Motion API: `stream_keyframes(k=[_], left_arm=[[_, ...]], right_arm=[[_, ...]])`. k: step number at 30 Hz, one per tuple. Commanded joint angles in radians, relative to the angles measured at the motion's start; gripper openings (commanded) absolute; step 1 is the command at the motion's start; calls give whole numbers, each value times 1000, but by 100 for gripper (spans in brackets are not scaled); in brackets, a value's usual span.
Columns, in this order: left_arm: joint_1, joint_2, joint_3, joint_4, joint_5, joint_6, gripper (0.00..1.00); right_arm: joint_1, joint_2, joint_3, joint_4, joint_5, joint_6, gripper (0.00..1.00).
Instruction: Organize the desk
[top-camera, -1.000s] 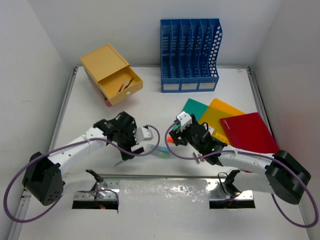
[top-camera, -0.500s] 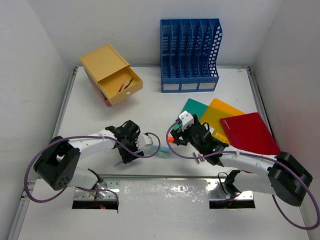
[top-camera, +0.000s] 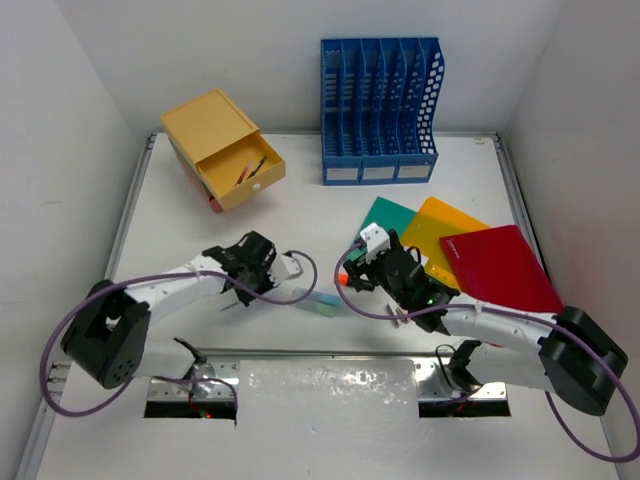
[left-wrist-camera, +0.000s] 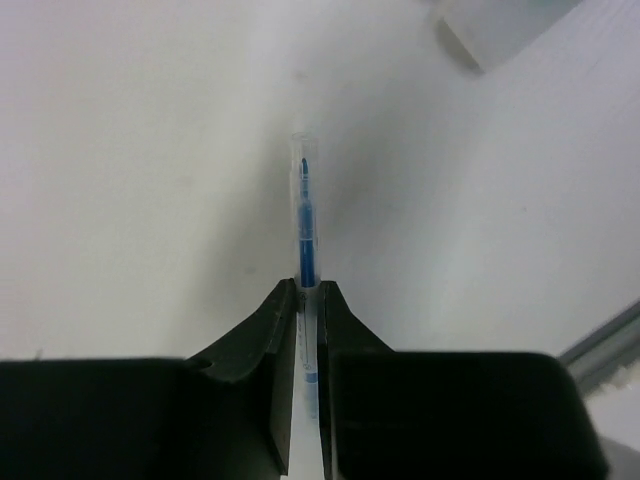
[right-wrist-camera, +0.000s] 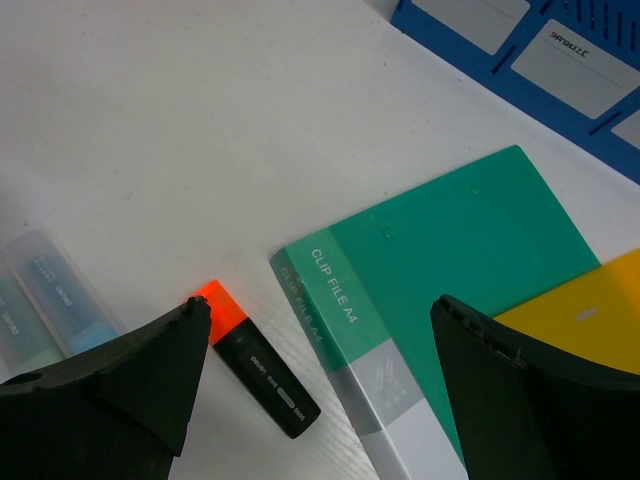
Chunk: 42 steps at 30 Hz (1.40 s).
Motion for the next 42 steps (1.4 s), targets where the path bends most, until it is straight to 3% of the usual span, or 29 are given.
stream_keyframes(k=[1, 5, 9, 11, 13, 16, 24, 31, 32, 34, 35, 36, 37, 40, 42], left_arm=[[21, -135, 173, -98, -10, 9, 0], [22, -218, 434, -178, 42, 28, 0], [21, -155, 742, -94, -128, -11, 0], [36, -82, 801, 3, -222, 6, 0], [125, 21, 966, 31, -175, 5, 0], [277, 162, 1086, 21, -124, -29, 0], [337, 227, 970, 159, -84, 11, 0], [363, 247, 893, 166, -43, -9, 0], [366, 244, 870, 172, -47, -8, 3], [375, 236, 839, 178, -41, -8, 21], [389, 223, 832, 184, -41, -9, 41], [395, 215, 826, 189, -41, -11, 49], [406, 201, 822, 195, -41, -12, 65], [420, 177, 833, 195, -12, -20, 81], [423, 161, 845, 196, -9, -30, 83]], right_arm=[[0, -24, -2, 33, 22, 3, 89], [0, -23, -4, 38, 19, 2, 89], [0, -12, 5, 44, 7, 5, 89], [0, -6, 11, 38, -7, 8, 89], [0, -12, 16, 16, -11, 10, 89], [0, -38, 5, 2, 2, 4, 89], [0, -71, -12, -10, 30, -12, 89], [0, -40, 11, -11, 10, -13, 89], [0, -34, 14, -11, 7, -13, 89], [0, -26, 30, -11, -10, -13, 89], [0, -11, 37, -13, -19, -16, 90], [0, -2, 48, -19, -28, -23, 90], [0, 9, 75, -22, -51, -26, 90], [0, 64, 149, -36, -106, -38, 91], [-2, 124, 194, -22, -145, -38, 90]])
